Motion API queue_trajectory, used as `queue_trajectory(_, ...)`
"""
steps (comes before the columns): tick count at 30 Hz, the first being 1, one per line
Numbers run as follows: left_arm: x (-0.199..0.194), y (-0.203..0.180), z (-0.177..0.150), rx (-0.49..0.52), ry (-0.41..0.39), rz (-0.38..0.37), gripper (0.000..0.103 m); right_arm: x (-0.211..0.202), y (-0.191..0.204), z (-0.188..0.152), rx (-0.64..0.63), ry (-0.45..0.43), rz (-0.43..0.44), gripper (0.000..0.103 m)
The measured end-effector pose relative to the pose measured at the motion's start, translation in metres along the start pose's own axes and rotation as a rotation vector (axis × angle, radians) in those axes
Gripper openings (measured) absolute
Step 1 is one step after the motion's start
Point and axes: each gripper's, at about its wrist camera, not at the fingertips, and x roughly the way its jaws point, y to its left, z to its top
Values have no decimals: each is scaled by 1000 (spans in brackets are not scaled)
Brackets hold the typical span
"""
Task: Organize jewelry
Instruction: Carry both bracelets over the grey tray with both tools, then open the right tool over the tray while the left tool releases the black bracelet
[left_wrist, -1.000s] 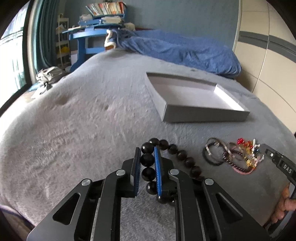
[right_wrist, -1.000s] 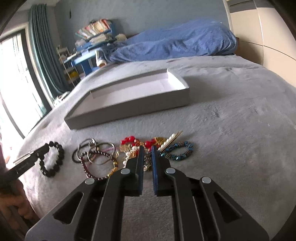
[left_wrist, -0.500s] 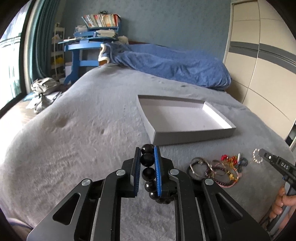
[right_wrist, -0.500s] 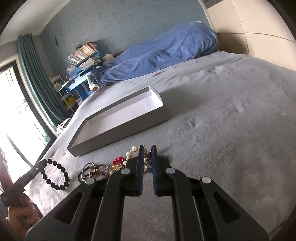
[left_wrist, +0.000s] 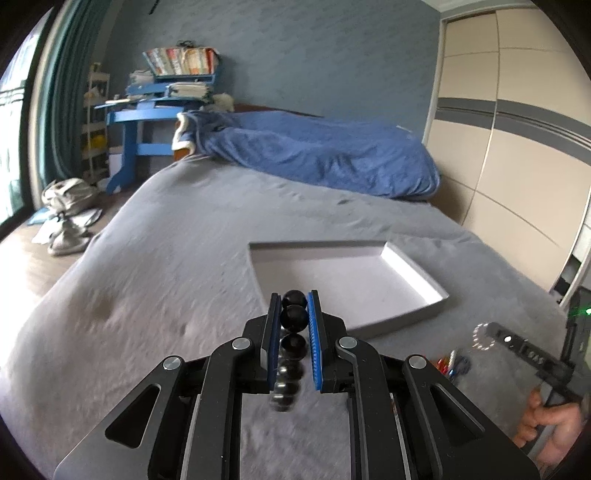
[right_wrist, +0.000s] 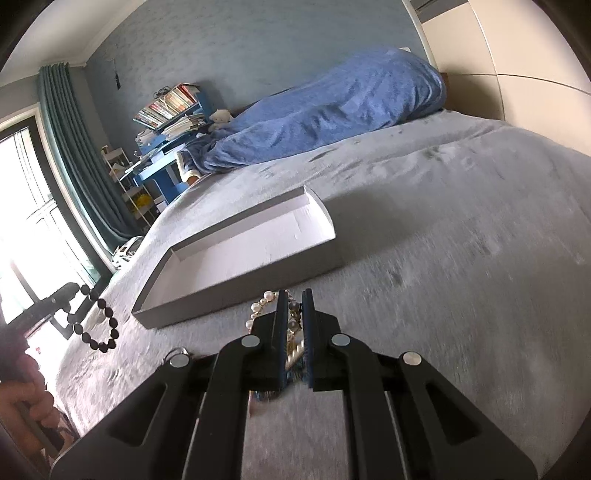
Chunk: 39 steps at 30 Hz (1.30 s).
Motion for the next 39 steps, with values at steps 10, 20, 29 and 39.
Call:
queue_trajectory(10,41,-29,31,34,-4,-84,15,58,15,58,-65,16,2,8)
queue_trajectory(20,87,-43,43,45,18,-97,15,130,36,78,-147,142,-22,8)
queue_trajectory(29,127,-34,9,40,130,-77,15,170,50,53,-251,286,-55,8)
queue_trajectory(39,136,-13,-9,6,183,-21,17,173,55,46,-298,308,-75,9)
